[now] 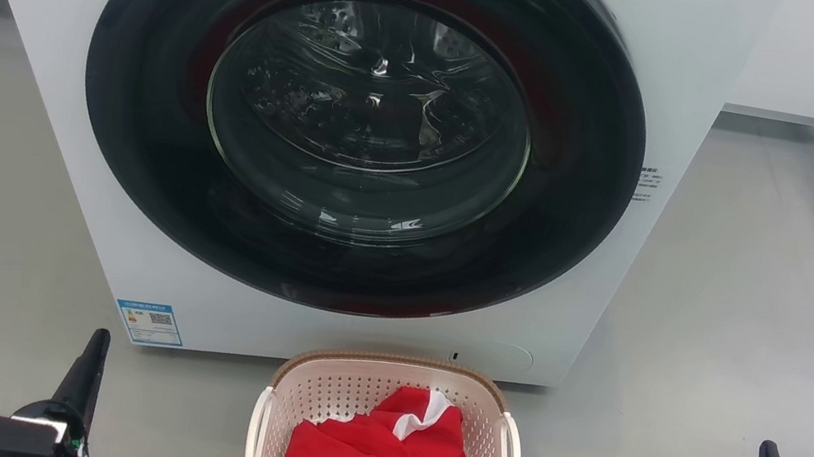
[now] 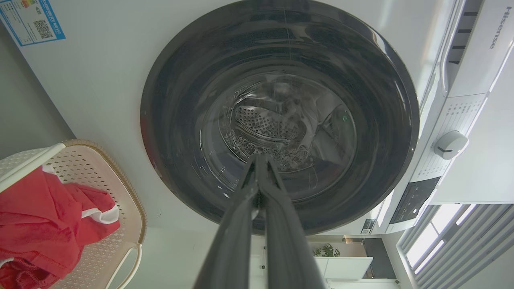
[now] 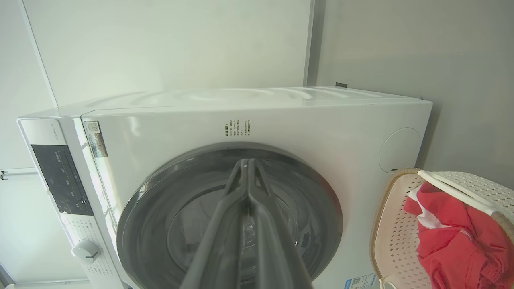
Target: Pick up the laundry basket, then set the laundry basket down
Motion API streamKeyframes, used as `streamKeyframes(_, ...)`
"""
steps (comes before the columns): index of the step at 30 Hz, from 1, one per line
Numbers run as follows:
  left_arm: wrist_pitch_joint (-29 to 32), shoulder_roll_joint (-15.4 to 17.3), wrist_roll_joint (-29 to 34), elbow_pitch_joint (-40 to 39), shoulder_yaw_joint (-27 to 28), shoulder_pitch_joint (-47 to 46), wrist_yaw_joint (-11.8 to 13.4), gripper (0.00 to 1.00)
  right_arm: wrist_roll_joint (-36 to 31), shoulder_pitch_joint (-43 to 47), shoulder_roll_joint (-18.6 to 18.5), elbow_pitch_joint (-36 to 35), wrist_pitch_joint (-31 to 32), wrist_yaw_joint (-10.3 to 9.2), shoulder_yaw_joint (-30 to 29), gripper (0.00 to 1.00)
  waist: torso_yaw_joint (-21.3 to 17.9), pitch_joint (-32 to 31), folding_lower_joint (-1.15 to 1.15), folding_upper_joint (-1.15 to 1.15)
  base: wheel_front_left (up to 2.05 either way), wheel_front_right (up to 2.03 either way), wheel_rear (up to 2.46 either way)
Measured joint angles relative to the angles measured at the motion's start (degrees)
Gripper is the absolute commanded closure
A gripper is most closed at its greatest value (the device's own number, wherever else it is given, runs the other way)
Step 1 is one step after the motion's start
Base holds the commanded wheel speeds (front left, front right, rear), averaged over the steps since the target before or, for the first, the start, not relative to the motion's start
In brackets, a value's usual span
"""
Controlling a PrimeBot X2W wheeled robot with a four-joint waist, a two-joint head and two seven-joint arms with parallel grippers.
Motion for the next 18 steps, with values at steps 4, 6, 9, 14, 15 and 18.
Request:
streamKeyframes(4, 0.0, 0.0, 0.0, 0.0, 0.0, 0.0, 0.0, 1.00, 0.0, 0.0, 0.0, 0.0, 0.0, 0.00, 0.0, 1.00, 0.0, 0.0, 0.00, 0.00, 0.00, 0.00, 0.00)
streamKeyframes(6, 0.0, 0.0, 0.0, 0.0, 0.0, 0.0, 0.0, 1.00, 0.0, 0.0, 0.0, 0.0, 0.0, 0.00, 0.0, 1.00, 0.0, 0.0, 0.00, 0.00, 0.00, 0.00, 0.00)
streamKeyframes(9, 0.0, 0.0, 0.0, 0.0, 0.0, 0.0, 0.0, 1.00, 0.0, 0.0, 0.0, 0.0, 0.0, 0.00, 0.0, 1.00, 0.0, 0.0, 0.00, 0.00, 0.00, 0.00, 0.00)
streamKeyframes(14, 0.0, 0.0, 0.0, 0.0, 0.0, 0.0, 0.0, 1.00, 0.0, 0.0, 0.0, 0.0, 0.0, 0.00, 0.0, 1.00, 0.0, 0.0, 0.00, 0.00, 0.00, 0.00, 0.00)
streamKeyframes(15, 0.0, 0.0, 0.0, 0.0, 0.0, 0.0, 0.0, 1.00, 0.0, 0.0, 0.0, 0.0, 0.0, 0.00, 0.0, 1.00, 0.0, 0.0, 0.00, 0.00, 0.00, 0.00, 0.00)
streamKeyframes(18, 0.0, 0.0, 0.0, 0.0, 0.0, 0.0, 0.0, 1.00, 0.0, 0.0, 0.0, 0.0, 0.0, 0.00, 0.0, 1.00, 0.0, 0.0, 0.00, 0.00, 0.00, 0.00, 0.00)
